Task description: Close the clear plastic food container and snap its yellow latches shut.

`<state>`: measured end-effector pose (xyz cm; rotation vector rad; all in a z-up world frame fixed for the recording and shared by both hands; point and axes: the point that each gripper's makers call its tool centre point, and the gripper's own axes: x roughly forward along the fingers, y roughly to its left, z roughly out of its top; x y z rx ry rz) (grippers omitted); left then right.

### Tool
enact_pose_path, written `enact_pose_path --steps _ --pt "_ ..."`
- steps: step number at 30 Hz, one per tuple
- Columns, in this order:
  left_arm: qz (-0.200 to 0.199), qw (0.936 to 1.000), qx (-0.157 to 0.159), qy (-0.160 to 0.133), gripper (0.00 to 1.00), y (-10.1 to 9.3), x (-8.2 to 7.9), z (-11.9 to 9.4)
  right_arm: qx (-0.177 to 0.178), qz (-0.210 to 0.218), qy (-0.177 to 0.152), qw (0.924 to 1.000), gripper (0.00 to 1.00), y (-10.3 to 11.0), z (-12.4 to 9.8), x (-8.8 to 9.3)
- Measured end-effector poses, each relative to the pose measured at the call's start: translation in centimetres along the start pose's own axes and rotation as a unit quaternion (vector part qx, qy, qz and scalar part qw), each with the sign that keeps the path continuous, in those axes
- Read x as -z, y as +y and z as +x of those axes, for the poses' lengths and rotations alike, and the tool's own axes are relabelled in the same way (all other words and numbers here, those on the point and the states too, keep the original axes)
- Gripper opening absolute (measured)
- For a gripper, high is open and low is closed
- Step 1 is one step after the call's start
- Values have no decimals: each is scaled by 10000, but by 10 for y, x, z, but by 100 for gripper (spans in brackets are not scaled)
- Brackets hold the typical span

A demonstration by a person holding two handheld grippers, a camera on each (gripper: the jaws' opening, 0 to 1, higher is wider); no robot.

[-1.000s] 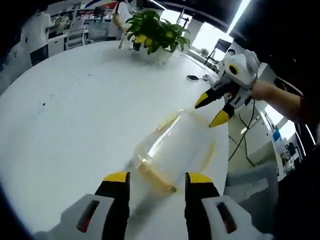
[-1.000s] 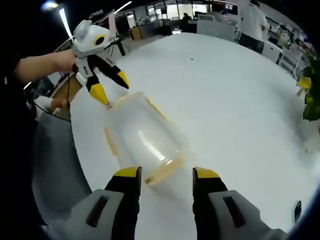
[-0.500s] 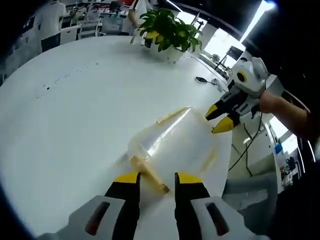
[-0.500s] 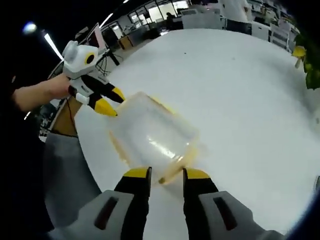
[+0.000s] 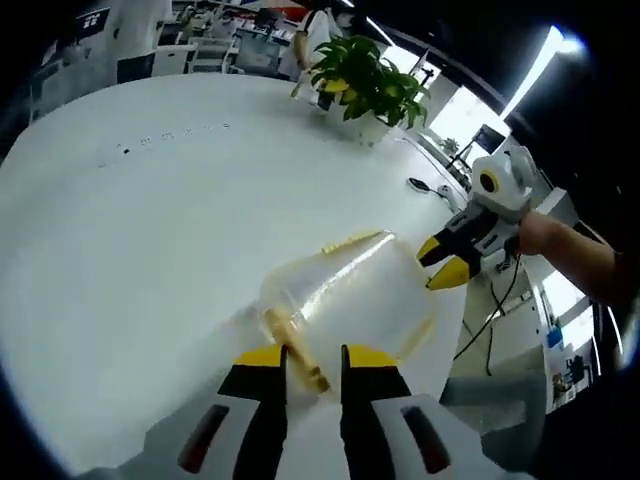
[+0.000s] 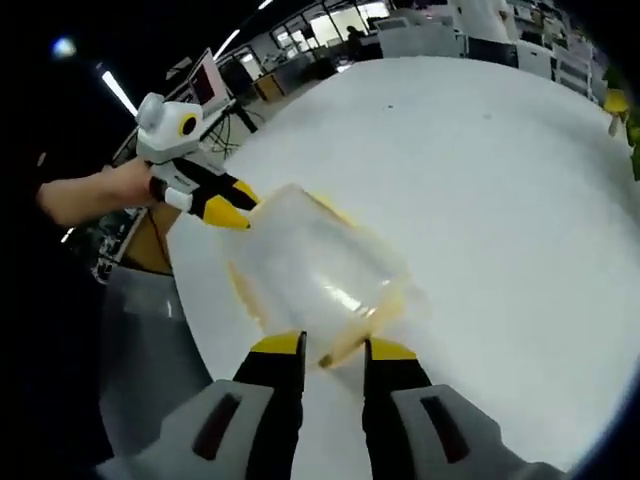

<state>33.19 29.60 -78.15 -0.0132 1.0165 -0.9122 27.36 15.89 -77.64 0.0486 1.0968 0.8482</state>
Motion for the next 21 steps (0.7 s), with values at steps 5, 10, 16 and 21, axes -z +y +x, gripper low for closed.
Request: enact_pose_path --steps 5,10,16,21 --pt "-295 9995 -59 -70 11 8 7 -10 -31 -115 214 9997 19 7 7 -2" --pt "-603 9978 -223 -137 11 15 21 -26 -83 -155 42 9998 19 12 18 -16" --pt "-734 9968 -239 -230 11 20 26 -33 -120 -154 49 9998 19 17 26 -24" --pt "-763 9964 -290 -241 11 23 27 -36 -79 -157 127 9998 20 21 30 -28"
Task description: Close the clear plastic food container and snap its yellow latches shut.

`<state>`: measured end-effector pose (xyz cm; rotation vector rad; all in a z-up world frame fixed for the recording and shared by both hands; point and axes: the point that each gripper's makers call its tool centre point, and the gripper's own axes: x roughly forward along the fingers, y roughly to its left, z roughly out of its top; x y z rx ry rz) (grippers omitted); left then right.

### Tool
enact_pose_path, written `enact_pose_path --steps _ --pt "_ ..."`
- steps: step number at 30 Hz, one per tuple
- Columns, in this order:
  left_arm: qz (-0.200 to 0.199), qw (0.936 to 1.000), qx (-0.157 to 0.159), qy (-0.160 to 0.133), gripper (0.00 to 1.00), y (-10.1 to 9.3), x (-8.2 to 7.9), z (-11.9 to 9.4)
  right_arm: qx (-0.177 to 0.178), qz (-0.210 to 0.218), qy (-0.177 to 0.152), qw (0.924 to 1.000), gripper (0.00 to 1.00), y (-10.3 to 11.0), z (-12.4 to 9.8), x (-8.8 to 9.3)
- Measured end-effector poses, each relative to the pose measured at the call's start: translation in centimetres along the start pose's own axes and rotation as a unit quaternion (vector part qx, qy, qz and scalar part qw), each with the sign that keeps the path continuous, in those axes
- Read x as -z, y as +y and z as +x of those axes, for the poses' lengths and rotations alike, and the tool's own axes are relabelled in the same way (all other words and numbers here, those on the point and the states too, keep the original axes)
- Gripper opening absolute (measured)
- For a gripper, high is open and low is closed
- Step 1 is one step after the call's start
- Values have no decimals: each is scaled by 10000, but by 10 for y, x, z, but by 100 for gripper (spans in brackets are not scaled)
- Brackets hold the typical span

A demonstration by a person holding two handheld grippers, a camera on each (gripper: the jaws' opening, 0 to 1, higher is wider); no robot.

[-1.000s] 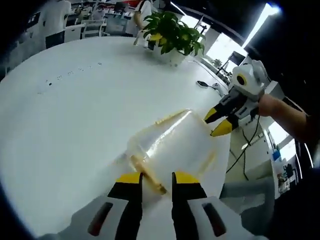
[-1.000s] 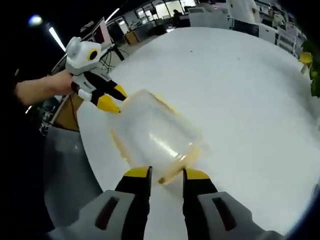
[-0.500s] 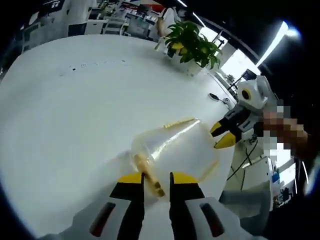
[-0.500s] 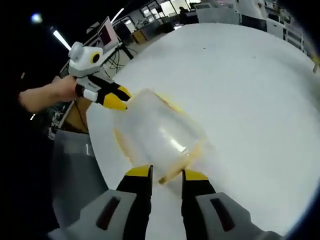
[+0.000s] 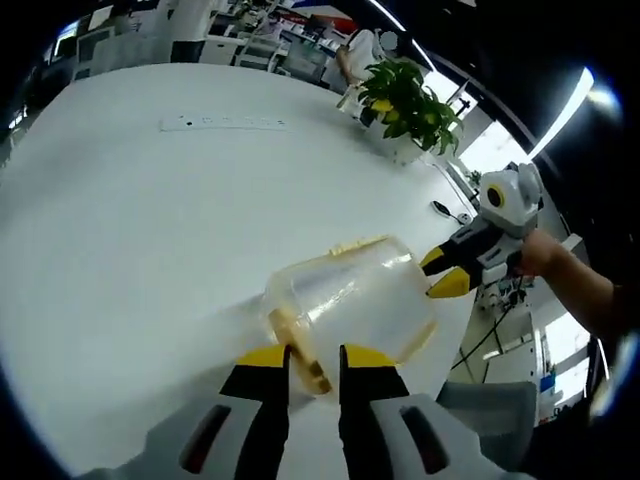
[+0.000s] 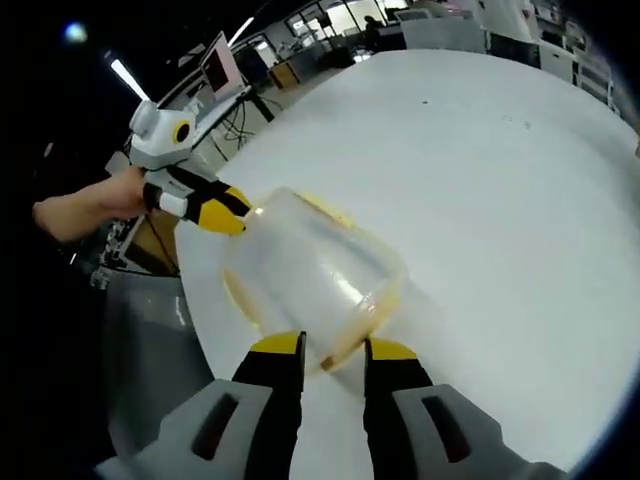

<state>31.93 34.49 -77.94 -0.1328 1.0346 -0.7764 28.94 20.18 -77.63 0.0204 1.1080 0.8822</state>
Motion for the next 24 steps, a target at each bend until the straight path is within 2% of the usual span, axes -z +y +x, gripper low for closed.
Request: enact_pose_path --steps 3,6,9,14,17,19,21,22,23,24 --pt "160 9999 -12 56 12 1 2 -4 -1 -15 -52 10000 20 2 2 -2" --pt "830 9963 -206 37 12 2 -1 -6 51 37 -35 10000 21 4 3 -4" --pt "1061 9938 -320 86 13 -1 -2 -6 384 -470 109 9981 22 3 2 -7" --pt "1034 9941 -335 26 14 1 -2 -8 526 -745 161 9957 24 3 1 -9" --pt "1463 9882 -446 -23 14 2 -4 -10 540 -1058 184 9928 25 2 -1 -8" --pt "1592 9859 -337 -379 17 -8 -16 -13 547 -1412 239 9882 24 1 -3 -7" --pt "1545 9861 -441 -421 18 -7 -19 -19 603 -1524 241 9862 21 0 -5 -7" --pt "1592 9847 -464 -533 18 -7 -25 -22 631 -1805 211 9813 21 0 -6 -10" --pt "1766 9806 -412 -740 18 -12 -34 -24 646 -1915 93 9793 22 1 -8 -14" --pt "1893 9778 -368 -813 18 -16 -38 -25 665 -1873 -1 9800 24 0 -10 -17"
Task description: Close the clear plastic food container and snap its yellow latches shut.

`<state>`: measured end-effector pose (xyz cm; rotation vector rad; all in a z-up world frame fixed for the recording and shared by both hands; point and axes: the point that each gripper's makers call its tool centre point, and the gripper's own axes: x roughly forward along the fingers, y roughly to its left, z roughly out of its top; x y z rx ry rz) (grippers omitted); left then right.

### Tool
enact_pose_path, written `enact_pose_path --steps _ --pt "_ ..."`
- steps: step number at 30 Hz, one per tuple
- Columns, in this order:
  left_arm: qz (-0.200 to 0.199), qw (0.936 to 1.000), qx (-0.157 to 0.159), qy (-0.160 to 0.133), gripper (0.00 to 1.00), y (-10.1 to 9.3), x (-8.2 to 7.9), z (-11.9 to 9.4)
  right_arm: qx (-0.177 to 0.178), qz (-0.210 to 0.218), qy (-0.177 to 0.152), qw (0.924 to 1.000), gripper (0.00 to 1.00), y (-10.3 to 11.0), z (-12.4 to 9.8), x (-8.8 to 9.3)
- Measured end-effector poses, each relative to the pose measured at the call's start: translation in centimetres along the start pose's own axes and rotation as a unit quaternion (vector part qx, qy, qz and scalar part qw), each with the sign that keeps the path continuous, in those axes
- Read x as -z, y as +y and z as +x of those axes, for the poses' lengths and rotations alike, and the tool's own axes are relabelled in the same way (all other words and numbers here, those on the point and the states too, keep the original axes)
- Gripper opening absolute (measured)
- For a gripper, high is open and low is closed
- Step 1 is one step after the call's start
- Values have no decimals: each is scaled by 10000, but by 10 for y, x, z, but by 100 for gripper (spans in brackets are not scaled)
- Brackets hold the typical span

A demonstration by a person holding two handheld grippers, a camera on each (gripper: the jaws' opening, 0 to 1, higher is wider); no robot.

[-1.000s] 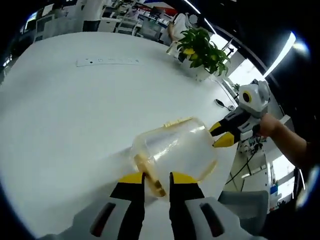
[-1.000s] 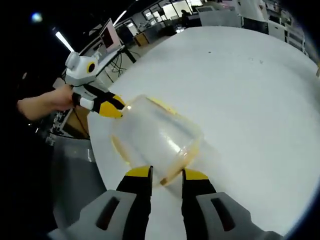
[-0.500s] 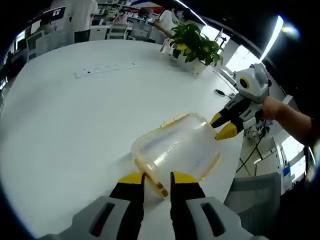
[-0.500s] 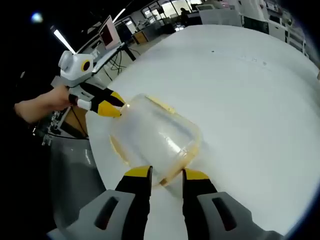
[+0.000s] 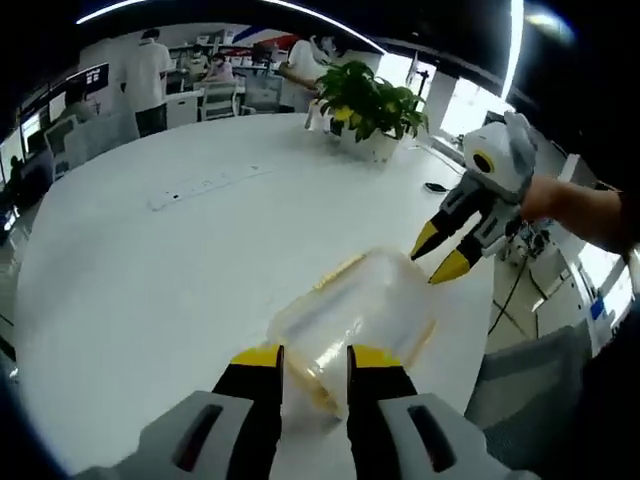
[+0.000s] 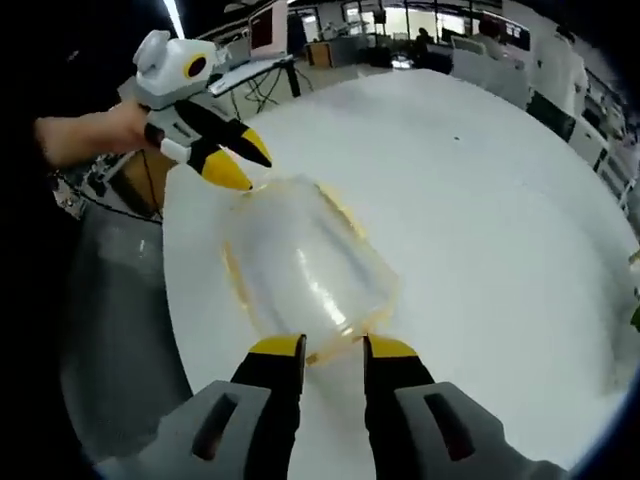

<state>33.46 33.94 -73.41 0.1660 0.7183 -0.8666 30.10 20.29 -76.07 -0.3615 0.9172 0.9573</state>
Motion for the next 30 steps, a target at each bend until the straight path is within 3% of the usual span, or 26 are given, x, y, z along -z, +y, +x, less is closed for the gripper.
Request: enact_pose_path --steps 4,6,9,12,16,19,30 --pt "623 9978 235 -4 18 -16 -6 8 -129 -183 -290 9993 26 5 -2 -14" --pt "853 9958 306 111 18 -24 -5 11 -238 -473 -316 9981 27 11 1 -21" --pt "1217 9916 424 138 18 -35 -7 18 -364 -572 -368 9970 30 18 6 -28" --pt "1515 9871 463 231 18 -41 -7 26 -474 -615 -349 9964 26 22 15 -35" --pt "1653 9838 647 259 18 -51 -6 32 -561 -704 -506 9946 31 27 24 -46" --pt "1982 9767 719 394 18 -57 1 36 -574 -819 -469 9939 31 29 29 -49" --pt "2008 9752 837 404 20 -67 4 37 -558 -1011 -445 9923 30 27 35 -56"
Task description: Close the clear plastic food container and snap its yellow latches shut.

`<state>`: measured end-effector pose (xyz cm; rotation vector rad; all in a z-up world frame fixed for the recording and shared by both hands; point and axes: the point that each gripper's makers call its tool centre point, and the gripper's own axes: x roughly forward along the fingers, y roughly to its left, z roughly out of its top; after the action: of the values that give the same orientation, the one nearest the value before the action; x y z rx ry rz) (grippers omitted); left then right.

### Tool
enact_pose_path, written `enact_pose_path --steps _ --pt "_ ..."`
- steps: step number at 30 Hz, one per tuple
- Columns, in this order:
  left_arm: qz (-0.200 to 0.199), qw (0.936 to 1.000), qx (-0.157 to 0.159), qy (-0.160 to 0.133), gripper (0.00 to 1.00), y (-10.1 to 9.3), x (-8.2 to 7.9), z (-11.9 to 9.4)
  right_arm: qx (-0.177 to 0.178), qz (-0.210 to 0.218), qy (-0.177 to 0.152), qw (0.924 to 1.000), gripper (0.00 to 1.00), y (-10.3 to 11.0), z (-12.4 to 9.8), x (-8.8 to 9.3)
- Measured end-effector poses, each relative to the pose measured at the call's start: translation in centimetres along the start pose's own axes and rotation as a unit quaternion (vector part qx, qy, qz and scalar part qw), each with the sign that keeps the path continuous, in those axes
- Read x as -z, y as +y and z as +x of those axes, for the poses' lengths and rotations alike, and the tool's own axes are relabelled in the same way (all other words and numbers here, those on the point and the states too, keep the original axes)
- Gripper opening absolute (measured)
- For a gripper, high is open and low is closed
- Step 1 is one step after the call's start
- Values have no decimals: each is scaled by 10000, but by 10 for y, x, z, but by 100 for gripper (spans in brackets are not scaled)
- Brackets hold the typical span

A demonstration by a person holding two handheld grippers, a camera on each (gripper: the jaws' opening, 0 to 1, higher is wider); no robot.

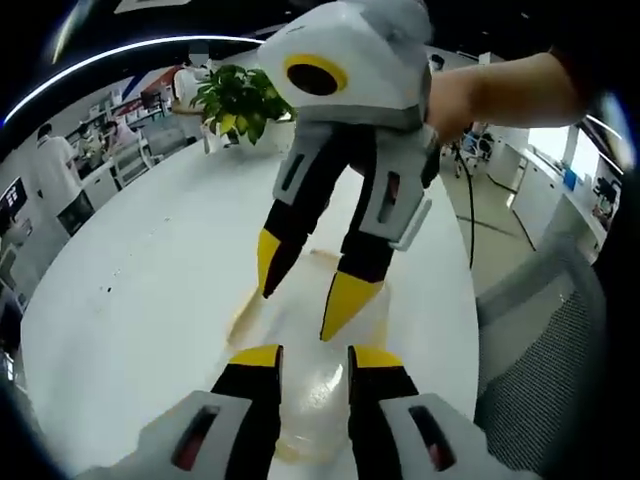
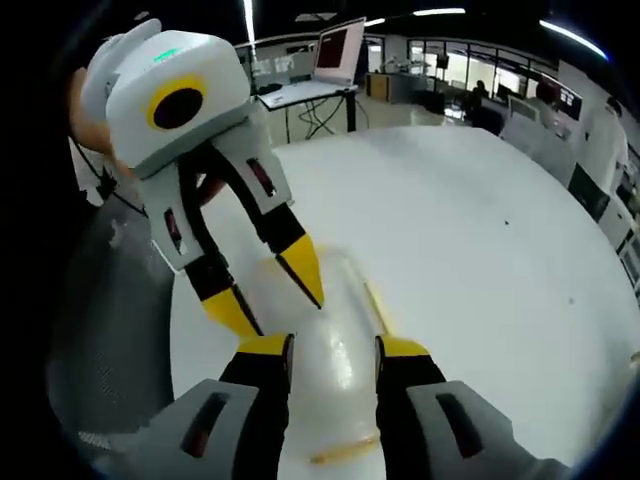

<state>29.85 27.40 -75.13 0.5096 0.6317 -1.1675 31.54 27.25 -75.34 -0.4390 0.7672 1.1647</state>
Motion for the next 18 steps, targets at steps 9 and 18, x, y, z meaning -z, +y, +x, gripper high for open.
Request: enact_pose_path --steps 9,18 --pt "189 9997 122 56 24 -15 4 0 11 -77 51 10000 30 -7 2 -2" --pt "521 9985 97 162 32 -25 8 3 -215 -133 272 9993 30 -11 7 -1"
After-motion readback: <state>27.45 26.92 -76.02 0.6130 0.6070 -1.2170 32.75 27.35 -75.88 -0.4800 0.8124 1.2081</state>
